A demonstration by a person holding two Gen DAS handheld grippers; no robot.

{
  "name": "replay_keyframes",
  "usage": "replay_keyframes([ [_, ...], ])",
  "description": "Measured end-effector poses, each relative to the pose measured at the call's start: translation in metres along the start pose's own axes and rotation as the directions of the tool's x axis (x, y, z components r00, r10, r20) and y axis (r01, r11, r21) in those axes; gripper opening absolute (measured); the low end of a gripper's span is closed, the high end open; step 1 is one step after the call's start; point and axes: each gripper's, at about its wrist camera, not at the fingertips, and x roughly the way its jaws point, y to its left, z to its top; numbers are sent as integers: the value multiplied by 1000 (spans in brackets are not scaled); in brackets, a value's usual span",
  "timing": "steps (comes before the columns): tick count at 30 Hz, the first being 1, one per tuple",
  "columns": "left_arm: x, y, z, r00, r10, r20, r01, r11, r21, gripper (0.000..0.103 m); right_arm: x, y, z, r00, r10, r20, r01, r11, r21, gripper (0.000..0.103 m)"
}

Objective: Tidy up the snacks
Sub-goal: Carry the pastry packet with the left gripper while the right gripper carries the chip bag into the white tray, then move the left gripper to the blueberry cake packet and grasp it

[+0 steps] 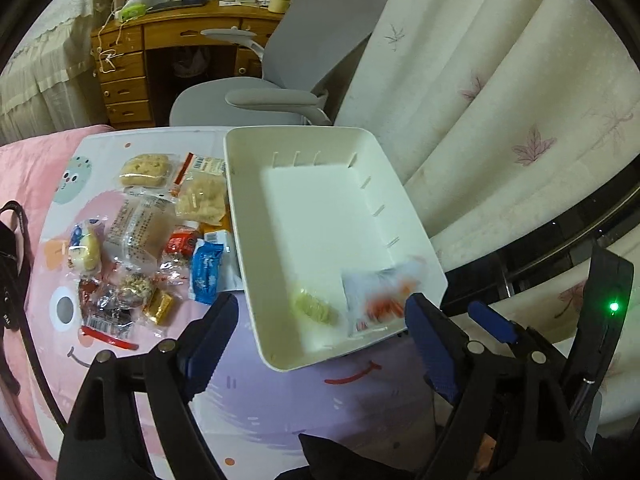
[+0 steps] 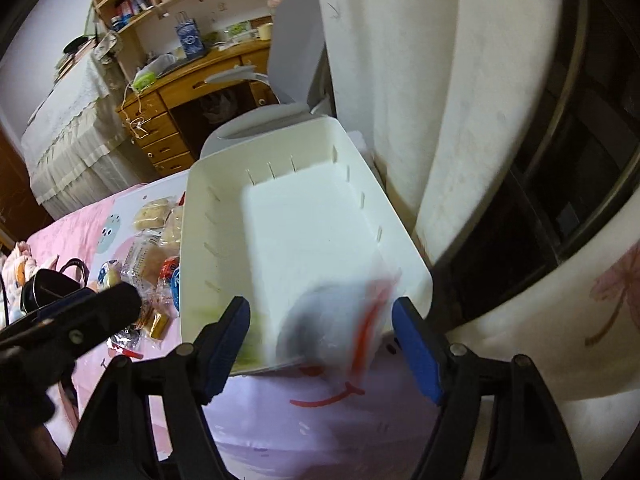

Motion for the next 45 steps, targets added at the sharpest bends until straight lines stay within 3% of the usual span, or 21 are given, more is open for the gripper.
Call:
replay_keyframes([
  [13,-21,44,-26,997,77,-27,-79,993,-83,84,0,29,-22,998,43,-49,-45,998,-35,75],
  [31,-61,170,-76,978,190,-85,-206,944,-258,84,16,124,-51,978,135,-159,-158,977,-143,75],
  [45,-73,234,-56,967,209,-149,-236,951,-200,84,23,195,-68,968,193,-161,-213,970,-120,74],
])
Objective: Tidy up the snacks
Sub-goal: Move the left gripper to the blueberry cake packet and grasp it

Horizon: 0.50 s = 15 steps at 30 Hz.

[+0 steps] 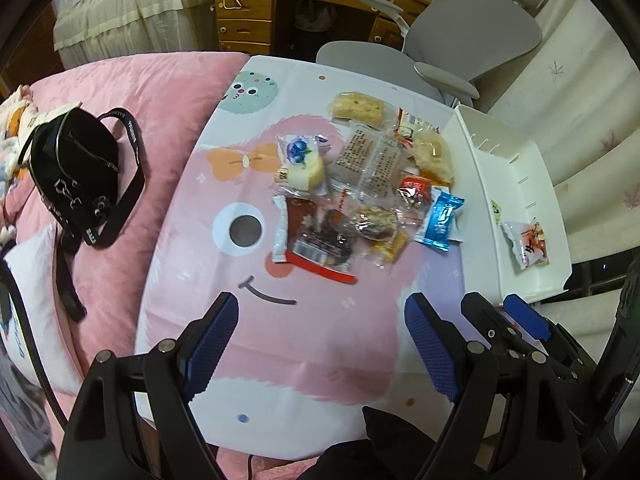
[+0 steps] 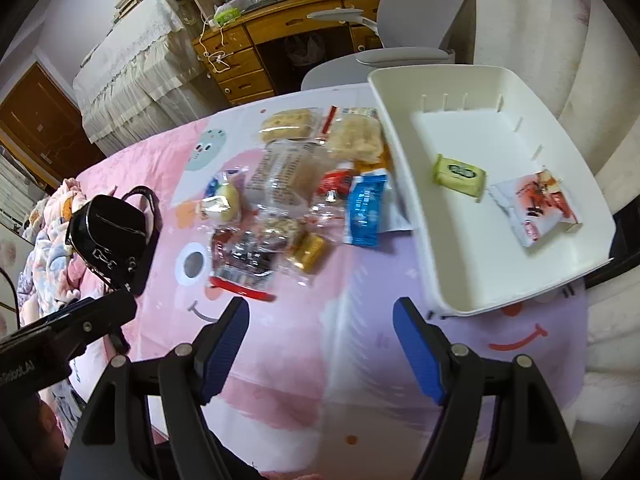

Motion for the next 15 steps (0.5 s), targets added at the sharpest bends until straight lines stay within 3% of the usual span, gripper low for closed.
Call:
replay_keyframes([
  [15,41,21,68,996,31,-80,-17,986,164,84,35,38,-3,994,-4,112,-7,996,94,70],
])
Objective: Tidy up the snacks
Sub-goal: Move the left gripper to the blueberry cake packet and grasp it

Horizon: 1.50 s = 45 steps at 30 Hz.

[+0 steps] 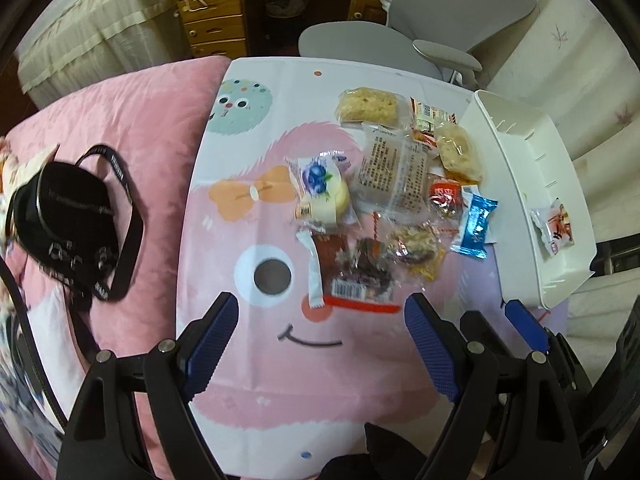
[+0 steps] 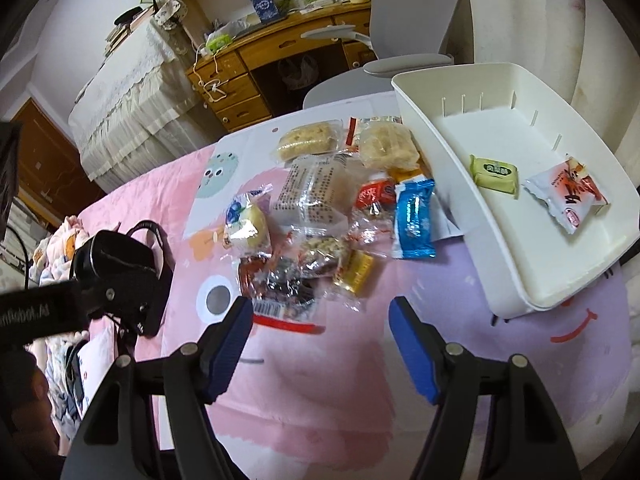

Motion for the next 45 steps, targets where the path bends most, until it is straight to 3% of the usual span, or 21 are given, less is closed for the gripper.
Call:
replay_keyframes([
  [13,70,19,78,998,-17,-67,15,999,-28,84,56,0,-1,998,-31,57,30,999,28,70],
  [24,133,28,95,989,-81,-122,71,994,-85,84,102,13,1,993,-84,83,89,994,-61,70],
  [33,159,26,98,987,-63,-146,53,996,-74,84,117,16,-3,981,-141,135,156,982,-102,72],
  [36,164,24,96,986,-66,-154,55,996,-72,81,120,21,-5,972,-171,163,195,969,-151,73],
  [40,167,21,95,984,-81,-157,70,995,-76,69,121,24,-5,966,-181,186,214,961,-178,74],
  [43,167,21,94,984,-91,-154,80,994,-77,53,121,26,-3,964,-189,189,225,955,-192,74],
  [45,167,19,93,985,-89,-151,78,994,-76,52,122,29,-3,965,-187,186,226,950,-218,74],
])
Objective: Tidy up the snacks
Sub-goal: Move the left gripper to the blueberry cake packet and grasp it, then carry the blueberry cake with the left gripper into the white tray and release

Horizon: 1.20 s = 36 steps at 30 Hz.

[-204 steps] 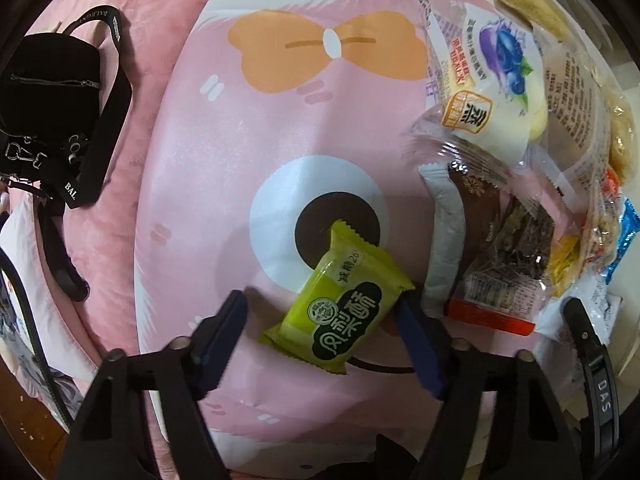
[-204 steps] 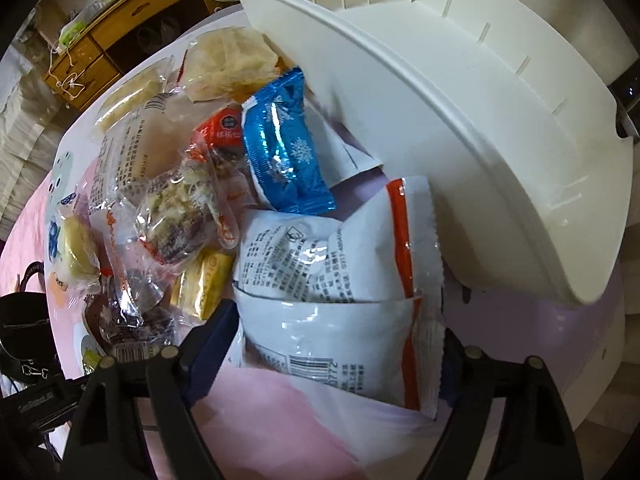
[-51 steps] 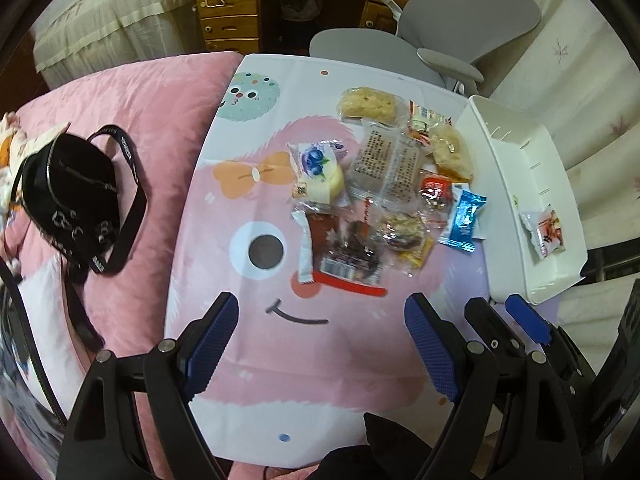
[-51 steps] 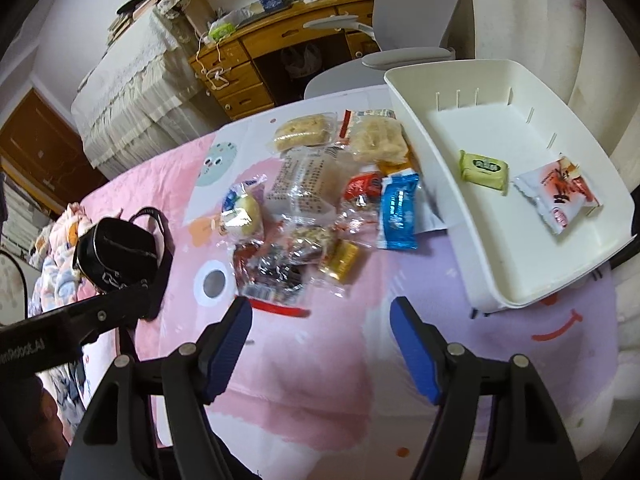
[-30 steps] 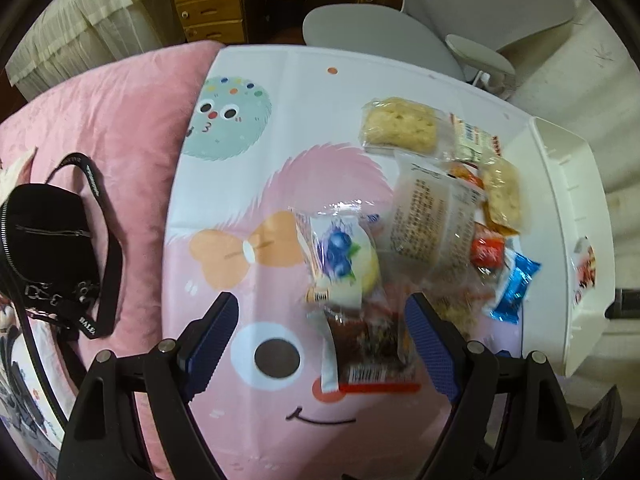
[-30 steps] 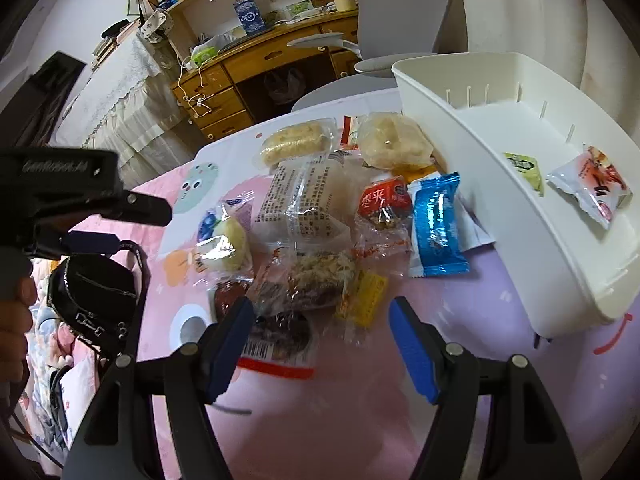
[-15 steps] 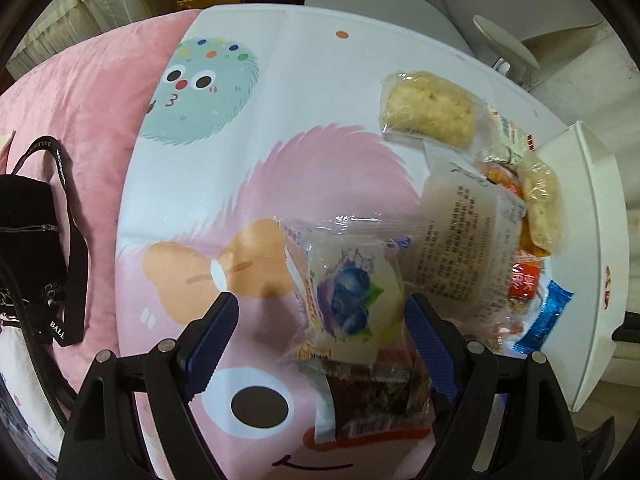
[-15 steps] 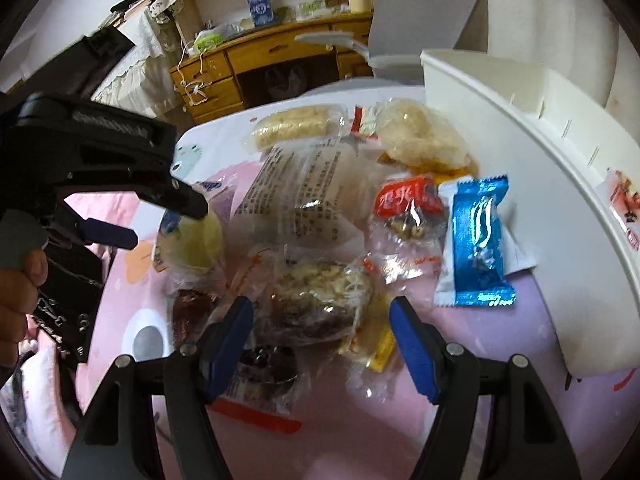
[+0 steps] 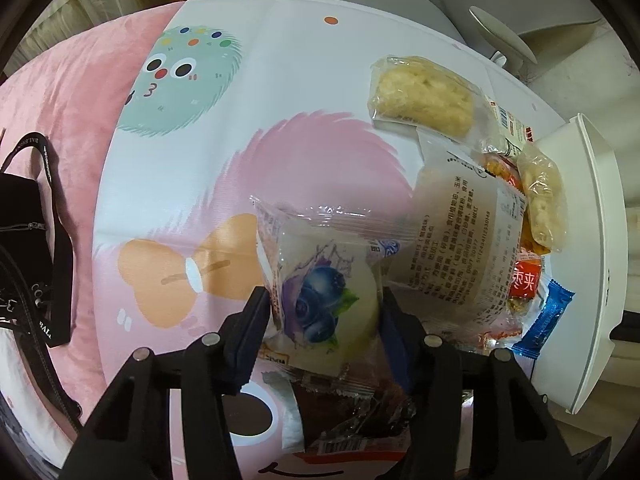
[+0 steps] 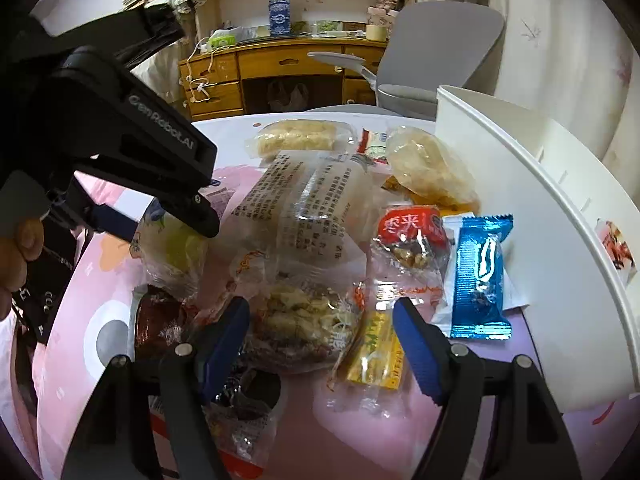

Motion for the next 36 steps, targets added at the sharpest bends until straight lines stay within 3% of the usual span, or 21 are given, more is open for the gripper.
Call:
replay_keyframes([
  [5,-2,-2,-3,1000,7,4,-7,1000,1,49,0,2,2,1000,-3,-20,3,1000,-9,72],
  [9,-5,1,-4,1000,13,0,-13,1000,-1,48,-3,9,2,1000,-3,-31,2,999,-35,62],
  [29,-38,20,-13,999,18,30,-18,999,27,47,7,18,10,996,-12,-86,13,1000,4,66],
  [36,-53,20,-20,999,13,49,-14,999,37,47,4,22,14,992,-20,-125,21,1000,0,58],
])
